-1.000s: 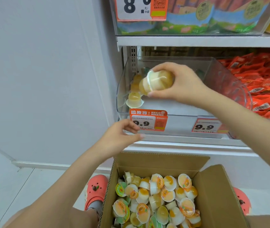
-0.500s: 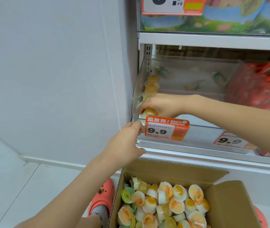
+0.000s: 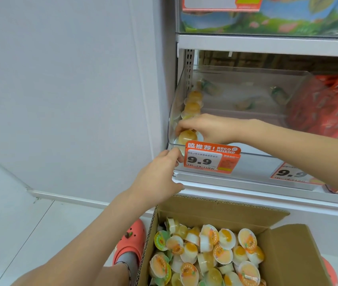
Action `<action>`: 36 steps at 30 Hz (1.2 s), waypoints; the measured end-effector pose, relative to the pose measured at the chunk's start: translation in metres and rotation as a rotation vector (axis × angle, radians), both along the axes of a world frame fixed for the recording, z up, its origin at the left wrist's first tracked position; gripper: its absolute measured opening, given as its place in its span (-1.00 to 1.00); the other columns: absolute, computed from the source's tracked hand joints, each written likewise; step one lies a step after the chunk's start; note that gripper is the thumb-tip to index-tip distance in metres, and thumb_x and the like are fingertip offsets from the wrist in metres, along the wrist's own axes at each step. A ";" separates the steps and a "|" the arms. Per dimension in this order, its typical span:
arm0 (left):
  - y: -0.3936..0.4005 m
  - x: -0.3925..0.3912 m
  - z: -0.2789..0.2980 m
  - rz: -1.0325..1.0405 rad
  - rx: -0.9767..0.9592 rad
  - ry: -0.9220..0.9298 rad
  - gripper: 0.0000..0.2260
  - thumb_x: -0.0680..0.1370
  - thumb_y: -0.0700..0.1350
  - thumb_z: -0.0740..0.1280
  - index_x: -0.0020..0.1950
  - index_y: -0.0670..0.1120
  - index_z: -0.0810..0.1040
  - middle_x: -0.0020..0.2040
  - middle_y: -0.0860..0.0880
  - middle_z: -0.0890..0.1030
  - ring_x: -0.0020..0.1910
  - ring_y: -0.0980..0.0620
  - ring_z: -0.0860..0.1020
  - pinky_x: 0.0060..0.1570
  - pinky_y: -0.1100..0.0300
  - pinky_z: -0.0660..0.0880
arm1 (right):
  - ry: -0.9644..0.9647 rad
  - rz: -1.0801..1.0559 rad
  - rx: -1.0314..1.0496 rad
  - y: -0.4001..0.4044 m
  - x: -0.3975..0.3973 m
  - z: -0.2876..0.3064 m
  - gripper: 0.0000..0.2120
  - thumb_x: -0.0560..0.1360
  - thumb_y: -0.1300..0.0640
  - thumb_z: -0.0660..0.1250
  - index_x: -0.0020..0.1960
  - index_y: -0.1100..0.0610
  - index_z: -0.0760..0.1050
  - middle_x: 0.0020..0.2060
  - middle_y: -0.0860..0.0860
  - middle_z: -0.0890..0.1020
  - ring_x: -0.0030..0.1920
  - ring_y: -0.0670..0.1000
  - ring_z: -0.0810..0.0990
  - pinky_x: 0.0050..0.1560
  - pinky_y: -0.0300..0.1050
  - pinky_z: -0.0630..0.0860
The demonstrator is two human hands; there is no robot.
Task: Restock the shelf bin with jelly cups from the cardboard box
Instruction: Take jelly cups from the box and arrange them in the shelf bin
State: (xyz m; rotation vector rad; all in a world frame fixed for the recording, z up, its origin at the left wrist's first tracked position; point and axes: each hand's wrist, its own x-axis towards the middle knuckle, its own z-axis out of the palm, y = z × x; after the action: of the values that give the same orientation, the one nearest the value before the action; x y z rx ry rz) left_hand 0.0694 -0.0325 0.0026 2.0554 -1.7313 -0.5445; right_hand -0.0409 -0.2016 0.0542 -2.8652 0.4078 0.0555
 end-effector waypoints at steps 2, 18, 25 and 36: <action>0.001 0.002 0.001 0.003 -0.004 -0.005 -0.57 0.40 -0.14 0.48 0.19 0.02 0.38 0.13 0.08 0.44 -0.02 0.06 0.51 0.02 0.01 0.53 | -0.025 -0.011 0.045 0.003 -0.009 0.009 -0.56 0.43 0.15 0.44 0.29 0.07 0.44 0.15 -0.06 0.55 0.12 -0.10 0.51 0.13 -0.30 0.43; 0.079 -0.044 -0.158 -0.178 0.498 -0.219 -0.75 0.49 -0.26 0.23 0.14 -0.05 0.48 0.10 -0.01 0.54 0.07 -0.05 0.54 -0.03 0.08 0.51 | -0.482 -0.331 0.025 0.144 -0.161 -0.144 -0.83 0.49 0.28 0.29 0.02 0.09 0.53 0.35 -0.01 0.35 0.27 0.01 0.37 0.22 -0.25 0.30; 0.074 -0.047 -0.225 -0.384 0.782 -0.834 -0.65 0.61 -0.20 0.14 0.41 -0.16 0.32 0.40 -0.14 0.35 0.40 -0.12 0.27 0.34 0.06 0.20 | 0.320 -0.380 0.403 0.191 -0.152 -0.278 -0.61 0.50 0.05 0.34 0.28 0.10 0.37 0.22 0.04 0.45 0.25 0.06 0.41 0.15 -0.03 0.44; 0.092 -0.034 -0.267 -0.243 0.543 -0.870 -0.40 0.44 0.10 0.37 0.37 -0.13 0.26 0.19 -0.04 0.54 0.24 -0.07 0.40 0.25 0.06 0.21 | 0.435 -0.828 0.497 0.231 -0.115 -0.344 -0.26 0.39 -0.23 0.39 0.37 0.14 0.21 0.30 0.11 0.36 0.29 0.16 0.36 0.11 0.04 0.47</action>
State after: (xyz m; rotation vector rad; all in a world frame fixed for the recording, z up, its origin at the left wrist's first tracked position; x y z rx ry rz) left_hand 0.0353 0.0593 -0.2640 2.7300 -2.5605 -0.1824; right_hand -0.1556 0.0296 -0.2899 -1.9984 1.3933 0.5392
